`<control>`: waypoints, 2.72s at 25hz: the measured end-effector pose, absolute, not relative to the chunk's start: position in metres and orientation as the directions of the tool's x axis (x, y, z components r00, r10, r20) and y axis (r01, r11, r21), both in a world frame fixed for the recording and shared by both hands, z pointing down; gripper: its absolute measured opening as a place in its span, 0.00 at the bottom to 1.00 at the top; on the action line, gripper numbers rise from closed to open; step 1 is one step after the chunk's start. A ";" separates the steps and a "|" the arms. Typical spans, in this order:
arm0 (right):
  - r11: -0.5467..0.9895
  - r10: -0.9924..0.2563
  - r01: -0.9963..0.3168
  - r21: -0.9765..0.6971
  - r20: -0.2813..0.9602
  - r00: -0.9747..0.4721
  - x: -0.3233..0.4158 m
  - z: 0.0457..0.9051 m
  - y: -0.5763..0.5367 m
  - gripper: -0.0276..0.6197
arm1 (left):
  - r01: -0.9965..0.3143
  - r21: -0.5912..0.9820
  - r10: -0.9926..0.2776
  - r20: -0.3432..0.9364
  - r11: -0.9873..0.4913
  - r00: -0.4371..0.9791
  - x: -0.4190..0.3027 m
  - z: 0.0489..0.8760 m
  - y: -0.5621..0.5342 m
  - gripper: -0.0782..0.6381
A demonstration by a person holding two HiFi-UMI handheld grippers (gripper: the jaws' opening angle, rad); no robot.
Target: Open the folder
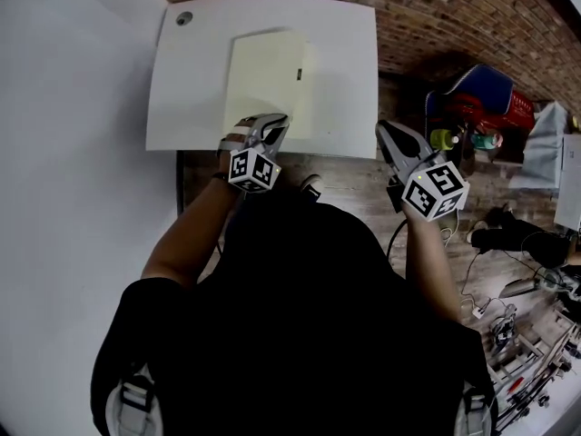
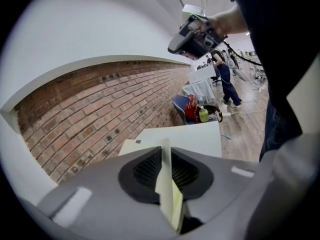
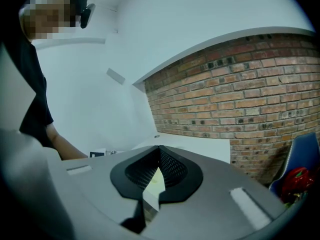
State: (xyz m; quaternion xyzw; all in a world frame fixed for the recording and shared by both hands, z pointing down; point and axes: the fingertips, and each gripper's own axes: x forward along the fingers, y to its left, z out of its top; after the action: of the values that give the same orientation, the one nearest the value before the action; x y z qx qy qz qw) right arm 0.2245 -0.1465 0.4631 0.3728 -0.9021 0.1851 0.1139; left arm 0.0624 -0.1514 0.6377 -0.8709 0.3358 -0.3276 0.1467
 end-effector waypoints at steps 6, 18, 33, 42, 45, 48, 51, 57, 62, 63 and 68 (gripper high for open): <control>0.677 -0.606 -0.692 -0.251 0.342 -0.718 0.209 0.465 -0.151 0.05 | -0.563 -0.447 -0.719 0.432 -0.695 0.544 0.047 0.609 -0.157 0.14; 0.717 -0.554 -0.647 -0.260 0.351 -0.755 0.176 0.472 -0.157 0.05 | -0.718 -0.282 -0.763 0.368 -0.636 0.531 0.006 0.589 -0.158 0.13; 0.766 -0.482 -0.585 -0.265 0.364 -0.797 0.137 0.482 -0.168 0.05 | -0.861 0.000 -0.837 0.237 -0.508 0.494 -0.055 0.565 -0.160 0.12; 0.793 -0.442 -0.547 -0.269 0.365 -0.819 0.114 0.482 -0.174 0.05 | -0.893 0.173 -0.882 0.166 -0.415 0.441 -0.095 0.559 -0.156 0.12; 0.798 -0.433 -0.539 -0.269 0.366 -0.824 0.107 0.484 -0.176 0.05 | -0.895 0.232 -0.895 0.148 -0.382 0.420 -0.108 0.558 -0.154 0.12; 0.803 -0.422 -0.530 -0.273 0.368 -0.828 0.099 0.486 -0.178 0.05 | -0.894 0.294 -0.910 0.139 -0.338 0.390 -0.125 0.559 -0.151 0.12; 0.807 -0.410 -0.521 -0.278 0.372 -0.833 0.093 0.488 -0.180 0.05 | -0.890 0.353 -0.925 0.139 -0.287 0.353 -0.141 0.563 -0.150 0.12; 0.816 -0.393 -0.507 -0.279 0.375 -0.840 0.076 0.492 -0.181 0.05 | -0.887 0.406 -0.944 0.138 -0.221 0.299 -0.172 0.569 -0.144 0.12; 0.820 -0.382 -0.497 -0.282 0.377 -0.844 0.068 0.489 -0.185 0.05 | -0.875 0.452 -0.955 0.138 -0.174 0.261 -0.189 0.570 -0.143 0.12; 0.821 -0.382 -0.497 -0.281 0.377 -0.844 0.067 0.489 -0.186 0.05 | -0.872 0.461 -0.957 0.138 -0.164 0.253 -0.194 0.571 -0.143 0.12; 0.819 -0.386 -0.502 -0.276 0.381 -0.840 0.062 0.492 -0.189 0.05 | -0.858 0.500 -0.967 0.140 -0.116 0.213 -0.217 0.579 -0.141 0.12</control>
State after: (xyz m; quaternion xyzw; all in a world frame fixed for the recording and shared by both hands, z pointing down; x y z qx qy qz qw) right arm 0.0615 -0.1885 0.4916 0.2361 -0.9409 0.1860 0.1561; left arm -0.2172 -0.1409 0.5794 -0.7389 0.6175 0.1108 -0.2459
